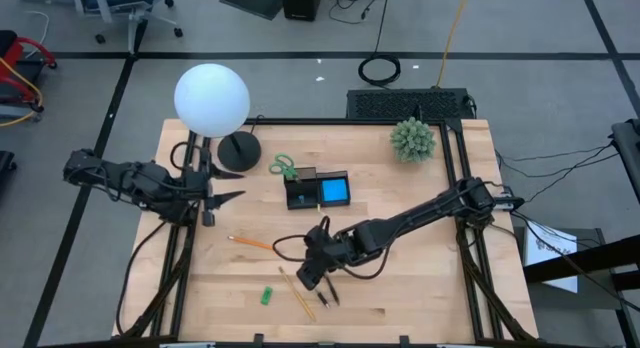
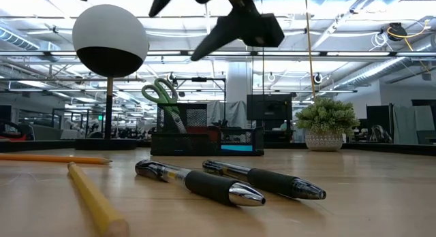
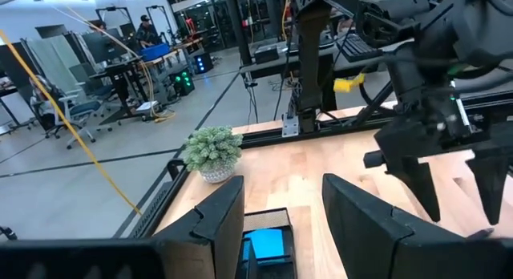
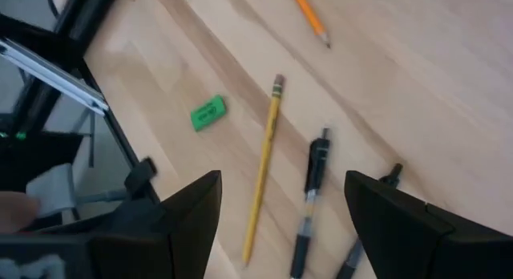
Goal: Pick and place office supplies into organizer
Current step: Put the right black pen into the black desk organizer
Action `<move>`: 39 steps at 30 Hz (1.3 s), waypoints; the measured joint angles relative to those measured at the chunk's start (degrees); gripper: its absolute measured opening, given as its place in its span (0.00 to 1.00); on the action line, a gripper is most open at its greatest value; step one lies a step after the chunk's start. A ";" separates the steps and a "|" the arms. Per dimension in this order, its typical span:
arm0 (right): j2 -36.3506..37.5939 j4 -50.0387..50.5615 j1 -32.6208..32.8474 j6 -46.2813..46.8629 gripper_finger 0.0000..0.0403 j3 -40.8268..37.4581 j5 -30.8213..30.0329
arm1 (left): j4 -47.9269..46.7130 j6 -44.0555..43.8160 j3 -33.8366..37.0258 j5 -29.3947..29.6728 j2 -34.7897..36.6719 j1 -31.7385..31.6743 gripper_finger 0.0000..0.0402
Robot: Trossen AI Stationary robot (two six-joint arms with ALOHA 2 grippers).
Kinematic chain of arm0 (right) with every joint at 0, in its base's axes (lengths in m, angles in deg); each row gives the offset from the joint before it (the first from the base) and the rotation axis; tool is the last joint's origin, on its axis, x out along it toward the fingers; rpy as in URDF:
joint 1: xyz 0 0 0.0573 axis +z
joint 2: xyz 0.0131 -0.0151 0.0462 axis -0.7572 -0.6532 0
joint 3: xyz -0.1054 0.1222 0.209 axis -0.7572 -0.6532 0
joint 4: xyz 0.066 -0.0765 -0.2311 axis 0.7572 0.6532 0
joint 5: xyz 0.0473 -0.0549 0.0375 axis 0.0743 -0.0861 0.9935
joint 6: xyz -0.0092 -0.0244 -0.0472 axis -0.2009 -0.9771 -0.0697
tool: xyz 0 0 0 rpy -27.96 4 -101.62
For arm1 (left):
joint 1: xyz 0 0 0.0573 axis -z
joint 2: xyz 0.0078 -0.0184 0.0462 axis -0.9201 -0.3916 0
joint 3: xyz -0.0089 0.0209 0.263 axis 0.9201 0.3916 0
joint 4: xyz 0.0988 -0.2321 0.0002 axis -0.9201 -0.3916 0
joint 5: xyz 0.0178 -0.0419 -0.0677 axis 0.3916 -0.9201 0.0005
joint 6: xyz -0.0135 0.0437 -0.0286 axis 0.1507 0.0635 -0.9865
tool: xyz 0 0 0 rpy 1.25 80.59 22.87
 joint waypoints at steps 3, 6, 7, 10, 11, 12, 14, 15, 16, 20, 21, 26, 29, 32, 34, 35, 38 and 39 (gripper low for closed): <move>0.00 0.85 0.41 2.33 0.63 0.02 0.01 | -0.39 -0.04 -0.01 -0.01 0.94 0.00 0.43; 0.00 1.88 0.62 3.87 0.63 0.02 1.15 | -0.59 -0.41 0.00 -0.01 1.52 0.00 0.43; 0.00 2.01 0.73 3.95 0.63 0.04 1.26 | -0.66 -0.59 0.00 -0.01 1.49 0.00 0.43; -2.20 3.74 0.72 3.78 0.63 3.66 3.28 | -0.74 -0.63 0.00 -0.03 1.47 0.00 0.43; -3.60 5.46 0.73 3.13 0.63 6.00 4.02 | -0.74 -0.66 0.00 -0.03 1.47 0.00 0.43; -5.66 8.01 0.73 2.29 0.63 9.22 4.49 | -0.72 -0.64 0.00 -0.01 1.47 0.00 0.43; -10.28 14.08 0.47 0.57 0.63 17.19 6.09 | -0.74 -0.63 0.00 -0.01 1.47 0.00 0.43; -12.75 18.03 0.32 0.19 0.63 21.35 7.12 | -0.72 -0.65 0.00 -0.01 1.47 0.00 0.43; -15.07 22.44 0.23 -0.15 0.63 25.37 7.33 | -0.72 -0.75 0.00 -0.01 1.47 0.00 0.43; -20.98 33.52 0.02 0.28 0.63 35.14 7.14 | -1.51 -1.51 0.00 -0.03 1.47 0.04 0.43; -20.80 32.38 -0.06 0.73 0.63 34.23 7.42 | -2.09 -1.53 0.00 -0.03 1.46 0.04 0.43; -21.11 34.37 0.28 2.72 0.63 33.44 8.68 | -2.19 -1.49 0.00 -0.01 1.45 0.04 0.43; -21.13 38.76 0.40 3.30 0.63 33.44 8.14 | -2.10 -1.50 0.00 -0.01 1.45 0.04 0.43; -21.13 42.97 0.30 4.07 0.63 33.44 7.16 | -1.99 -1.53 0.00 -0.01 1.45 0.04 0.43; -21.13 44.22 -0.05 4.02 0.63 33.42 7.11 | -2.01 -1.79 0.00 -0.01 1.45 0.04 0.43; -21.13 44.07 -0.10 3.93 0.63 33.42 7.14 | -1.99 -1.95 0.00 -0.01 1.45 0.04 0.43; -21.13 42.58 -0.45 4.06 0.63 33.42 7.23 | -2.01 -2.40 0.00 0.01 1.45 0.02 0.43; -21.13 41.81 -0.59 4.03 0.63 33.42 7.38 | -2.01 -2.45 0.00 -0.01 1.45 0.02 0.43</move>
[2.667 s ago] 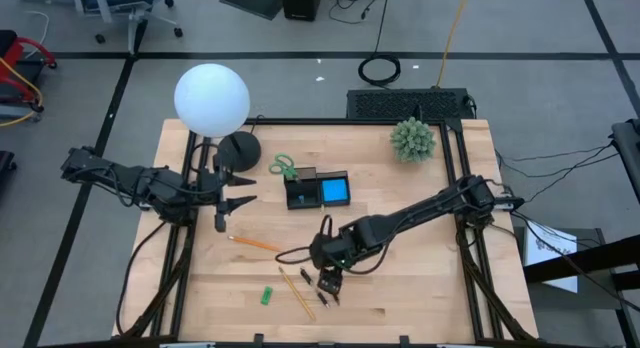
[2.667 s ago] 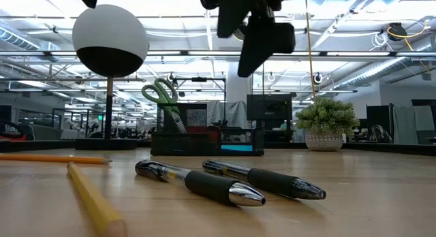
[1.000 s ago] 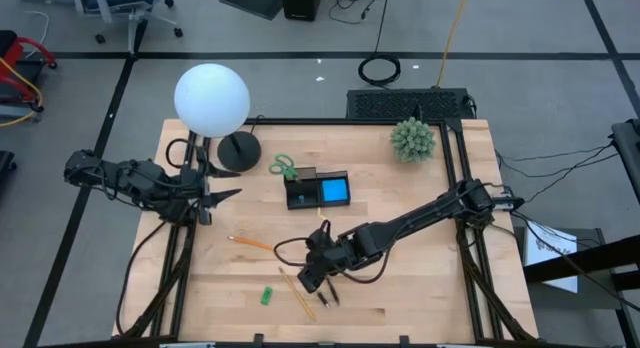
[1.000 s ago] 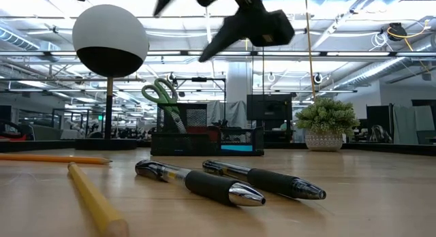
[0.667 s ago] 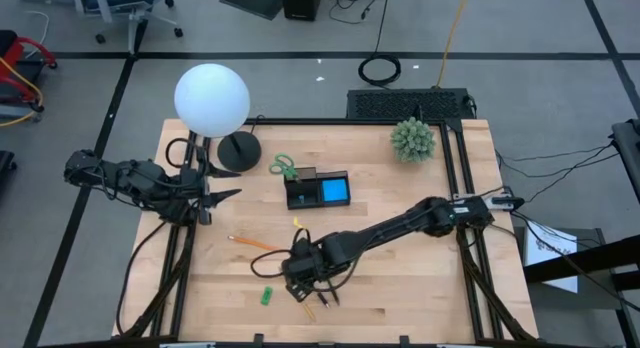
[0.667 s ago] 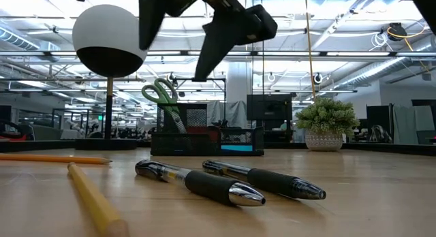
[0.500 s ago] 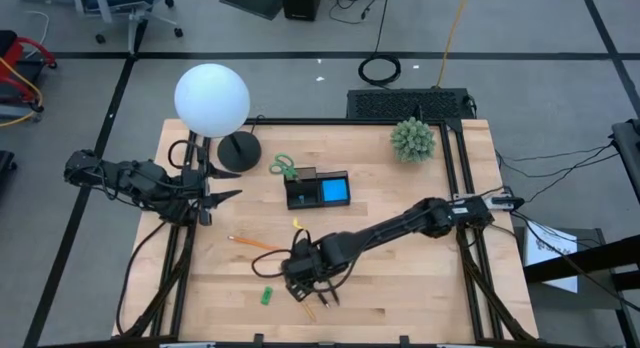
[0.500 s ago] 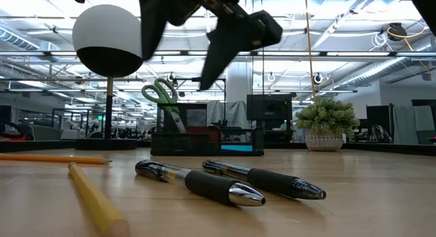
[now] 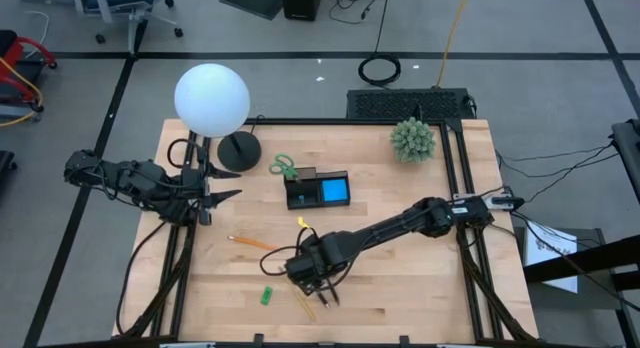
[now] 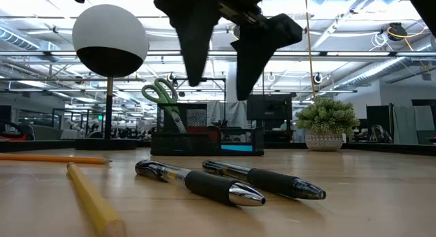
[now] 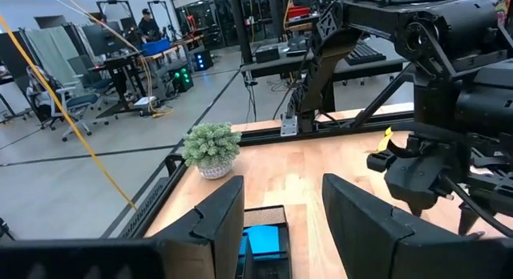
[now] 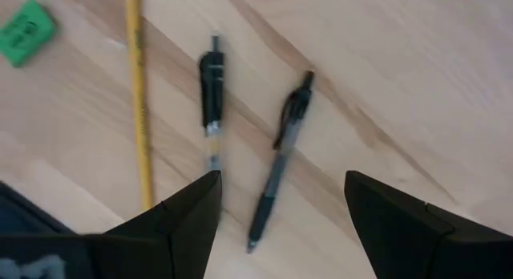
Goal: Pick and place office supplies into organizer
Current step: Put the right black pen into the black desk organizer
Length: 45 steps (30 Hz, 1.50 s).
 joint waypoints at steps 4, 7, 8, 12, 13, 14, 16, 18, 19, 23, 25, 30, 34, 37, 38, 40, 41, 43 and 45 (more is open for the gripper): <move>0.00 -4.83 -0.42 -2.03 0.63 0.00 -0.13 | -0.23 -0.11 0.00 0.00 0.00 -0.02 0.43; 0.00 -8.99 -0.49 -6.20 0.63 0.00 0.85 | -0.30 -0.11 0.00 0.00 0.00 -0.02 0.43; 0.00 -10.28 -0.49 -8.13 0.63 0.00 1.48 | -0.30 -0.11 0.00 0.00 0.00 -0.02 0.43; 0.00 -15.56 -0.41 -13.71 0.63 0.00 4.46 | -0.30 -0.11 0.00 0.00 0.00 -0.02 0.43; 0.00 -16.63 -0.38 -14.07 0.63 0.00 4.46 | -0.30 -0.11 0.00 0.00 0.00 -0.02 0.43; 0.00 -17.58 -0.41 -14.24 0.63 0.00 4.46 | -0.30 -0.11 0.00 0.00 0.00 -0.02 0.43; 0.00 -19.19 -0.45 -14.76 0.63 0.00 4.40 | -0.30 -0.11 0.00 0.00 0.00 -0.02 0.43; 0.00 -20.32 -0.49 -15.07 0.63 0.00 4.38 | -0.30 -0.10 0.00 0.00 0.00 -0.02 0.43; 0.00 -20.78 -0.49 -15.04 0.63 -0.01 4.35 | -0.30 -0.09 0.00 0.00 0.00 -0.02 0.43; 0.00 -22.66 -0.47 -16.63 0.63 -0.02 5.87 | -0.30 -0.09 0.00 0.00 0.00 -0.02 0.43; 0.00 -23.62 -0.45 -18.26 0.63 -0.02 5.95 | -0.30 -0.09 0.00 0.00 0.00 -0.02 0.43; 0.00 -26.79 -0.36 -19.87 0.63 -0.02 6.62 | -0.30 -0.09 0.00 0.00 0.00 -0.02 0.43; 0.00 -29.87 -0.32 -20.99 0.63 -0.02 8.94 | -0.30 -0.09 0.00 0.00 0.00 -0.02 0.43; 0.00 -32.59 -0.27 -21.04 0.63 -0.02 8.80 | -0.30 -0.07 0.00 0.01 0.00 -0.02 0.43; 0.00 -33.31 -0.30 -21.10 0.63 -0.02 8.76 | -0.30 -0.07 0.00 0.02 0.00 -0.02 0.43; 0.00 -34.56 -0.23 -22.36 0.63 -0.02 8.72 | -0.30 -0.07 0.00 0.02 0.00 -0.02 0.43; 0.00 -34.69 -0.23 -23.75 0.63 -0.02 8.66 | -0.30 -0.07 0.00 0.02 0.00 -0.02 0.43; 0.00 -34.69 -0.21 -26.56 0.63 -0.02 8.63 | -0.31 -0.07 0.00 0.02 0.00 -0.02 0.43; 0.00 -34.66 -0.24 -26.54 0.63 -0.04 8.54 | -0.30 -0.07 0.00 0.02 0.00 -0.02 0.43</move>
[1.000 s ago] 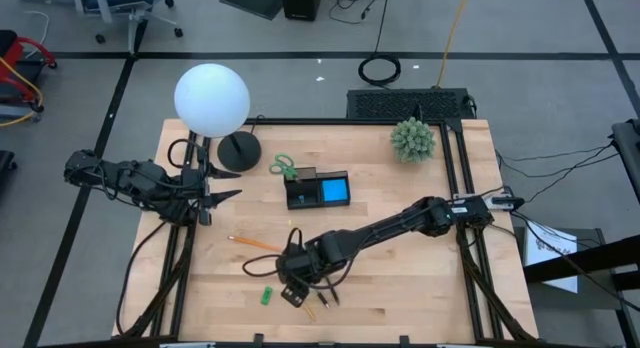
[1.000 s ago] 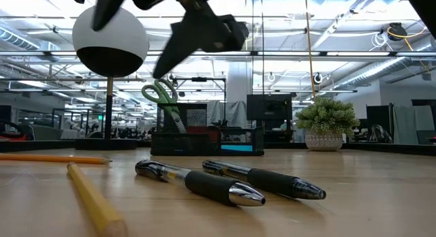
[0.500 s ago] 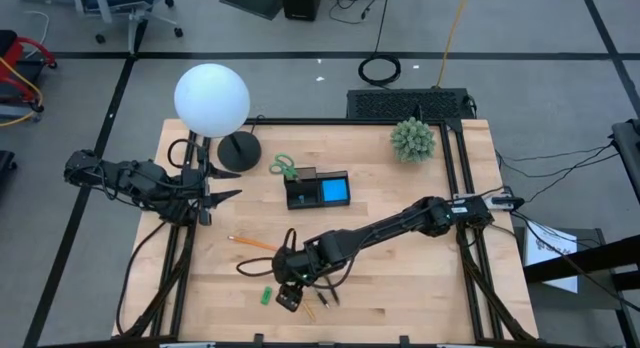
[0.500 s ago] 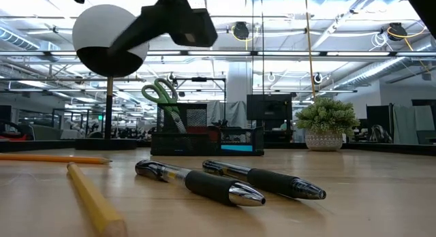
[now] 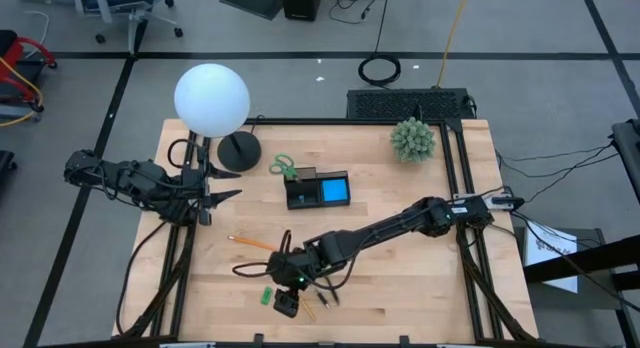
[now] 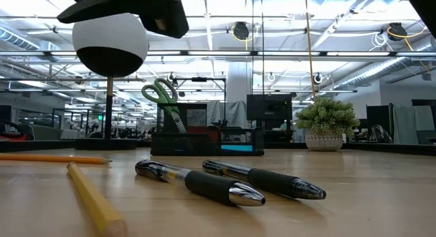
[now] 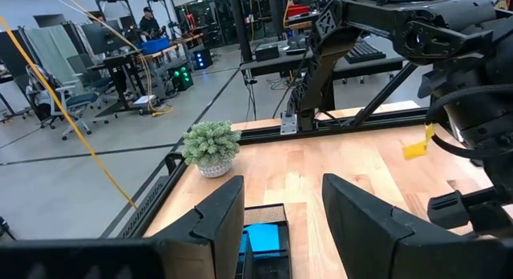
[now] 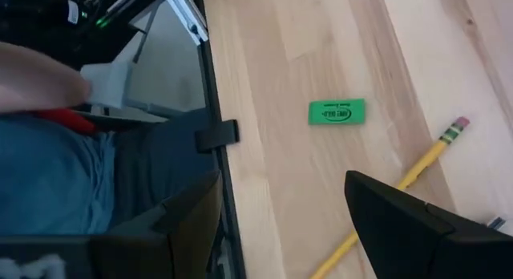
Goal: Pick and place office supplies into organizer
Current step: Put the right black pen into the black desk organizer
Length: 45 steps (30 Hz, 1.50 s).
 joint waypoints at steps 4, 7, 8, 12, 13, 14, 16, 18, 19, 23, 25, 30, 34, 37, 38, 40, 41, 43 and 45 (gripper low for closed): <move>0.00 -0.02 -0.06 4.95 0.63 -0.03 0.00 | 0.00 0.00 0.00 0.00 0.00 0.00 0.43; 0.02 -0.19 -0.24 5.70 0.63 -0.99 -0.06 | 0.00 0.00 0.00 0.02 0.00 0.02 0.43; 0.04 -0.02 -0.45 6.94 0.63 -1.59 0.01 | 0.00 0.00 0.00 0.01 0.00 0.04 0.43; 0.02 3.76 -0.96 14.70 0.63 -3.43 1.84 | 0.00 0.02 0.00 0.02 0.00 0.04 0.43; 0.06 5.21 -0.92 16.98 0.63 -4.07 2.72 | 0.00 0.02 0.00 0.02 0.00 0.04 0.43; 0.11 6.85 -0.86 18.52 0.63 -4.96 4.13 | 0.00 0.02 0.00 0.02 0.00 0.04 0.43; 0.09 10.78 -0.88 19.18 0.63 -6.60 6.75 | 0.00 0.02 0.00 0.02 0.00 0.04 0.43; 0.00 14.82 -1.01 19.57 0.63 -7.86 8.23 | 0.03 0.02 0.00 0.02 0.00 0.04 0.43; 0.00 16.37 -1.17 19.76 0.63 -8.36 7.90 | 0.07 0.02 0.00 0.02 0.00 0.04 0.43; 0.00 18.98 -1.44 19.27 0.63 -9.45 6.47 | 0.11 0.09 0.00 0.02 0.00 0.04 0.43; 0.00 18.88 -1.46 19.08 0.63 -9.47 4.72 | 0.18 0.13 0.00 0.02 0.00 0.04 0.43; 0.02 19.58 -1.57 18.50 0.63 -9.41 0.19 | 0.24 0.15 0.00 0.04 0.00 0.02 0.43; 0.02 16.13 -1.61 15.49 0.63 -9.41 -1.27 | 0.24 0.39 0.00 0.04 0.00 0.00 0.43; 0.02 15.47 -1.81 15.50 0.63 -9.41 -1.18 | 0.22 0.42 0.00 0.04 0.00 0.00 0.43; 0.02 15.72 -1.94 15.88 0.63 -9.41 -1.16 | 0.22 0.39 0.00 0.04 0.00 0.00 0.43; 0.02 16.13 -2.28 15.89 0.63 -9.41 -1.18 | 0.22 0.42 0.00 0.04 0.00 0.00 0.43; 0.02 16.26 -2.36 15.75 0.63 -9.41 -1.18 | 0.23 0.42 0.00 0.04 0.00 0.00 0.43; 0.02 16.63 -2.59 15.69 0.63 -9.41 -1.35 | 0.22 0.42 0.00 0.04 0.00 0.00 0.43; 0.02 16.82 -2.89 15.69 0.63 -9.41 -1.33 | 0.22 0.44 0.00 0.04 0.00 0.00 0.43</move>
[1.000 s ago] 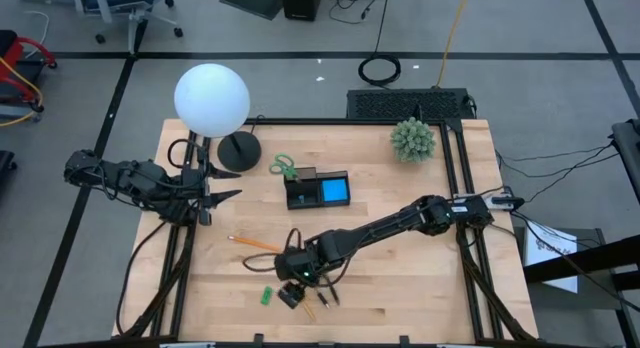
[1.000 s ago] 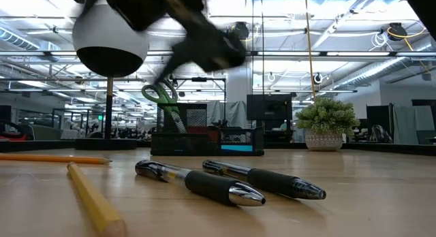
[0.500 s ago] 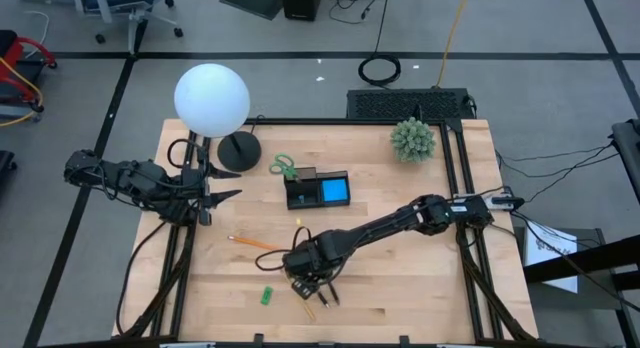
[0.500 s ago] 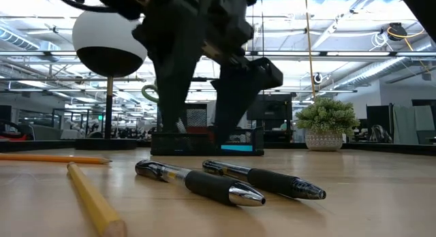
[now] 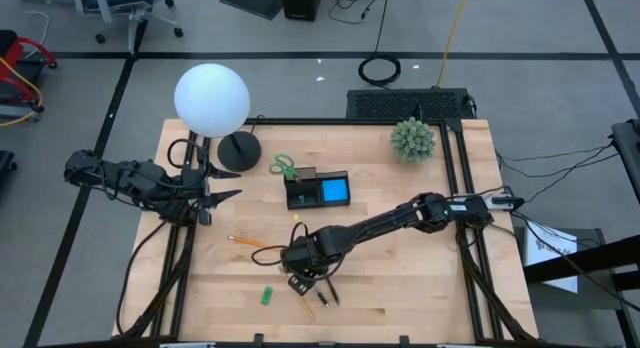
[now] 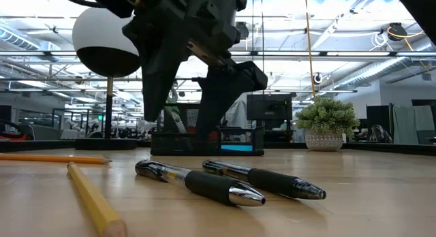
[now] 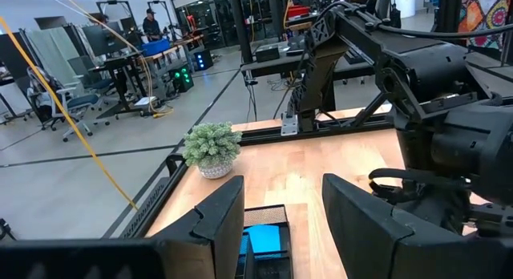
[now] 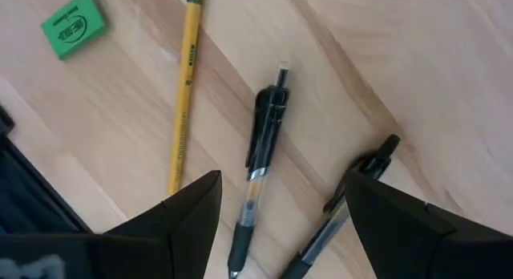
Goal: Pick and place office supplies into organizer
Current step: Put the right black pen into the black desk organizer
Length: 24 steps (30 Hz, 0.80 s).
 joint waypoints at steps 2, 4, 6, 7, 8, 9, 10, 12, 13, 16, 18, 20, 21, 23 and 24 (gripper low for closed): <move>0.00 1.35 -0.23 0.05 0.63 0.00 0.00 | 0.00 0.02 0.00 0.00 0.00 0.00 0.43; 0.00 4.30 -0.36 0.15 0.63 0.00 -0.04 | 0.00 0.07 0.00 0.00 0.00 0.00 0.43; 0.00 7.57 -0.38 0.21 0.63 -0.18 -1.13 | 0.00 0.11 0.00 0.00 0.00 0.00 0.43; 0.03 8.28 -0.38 0.39 0.63 -0.81 -2.01 | 0.00 0.10 0.00 0.00 0.00 0.00 0.43; 0.04 8.68 -0.47 0.60 0.63 -1.34 -2.98 | 0.00 0.13 0.00 0.00 0.00 0.00 0.43; 0.04 8.93 -0.49 0.86 0.63 -1.71 -3.47 | 0.00 0.29 0.00 0.00 0.00 0.00 0.43; 0.01 9.05 -0.49 1.13 0.63 -1.91 -4.01 | 0.00 0.66 0.00 0.00 0.00 0.00 0.43; 0.00 8.62 -0.47 1.38 0.63 -2.03 -4.50 | 0.00 0.87 0.00 0.02 -0.05 0.00 0.43; 0.07 7.97 -0.39 1.40 0.63 -2.34 -4.49 | 0.00 0.83 0.00 0.02 -0.07 0.00 0.43; 0.11 5.47 -0.08 2.02 0.63 -4.30 -4.43 | 0.00 0.84 0.00 0.02 -0.07 0.00 0.43; -0.02 4.18 0.32 2.83 0.63 -5.21 -4.35 | -0.01 0.83 0.00 0.02 -0.07 0.00 0.43; -0.01 2.72 0.73 3.38 0.63 -5.60 -4.33 | -0.02 0.85 0.00 0.02 -0.07 0.00 0.43; 0.08 2.04 0.98 3.39 0.63 -5.98 -4.33 | -0.01 0.84 0.00 0.02 -0.07 0.00 0.43; 0.20 0.43 1.18 3.55 0.63 -7.09 -4.41 | -0.02 0.85 0.00 0.02 -0.07 0.00 0.43; 0.31 -0.06 1.23 3.68 0.63 -7.67 -4.46 | 0.00 0.85 0.00 0.02 -0.07 0.00 0.43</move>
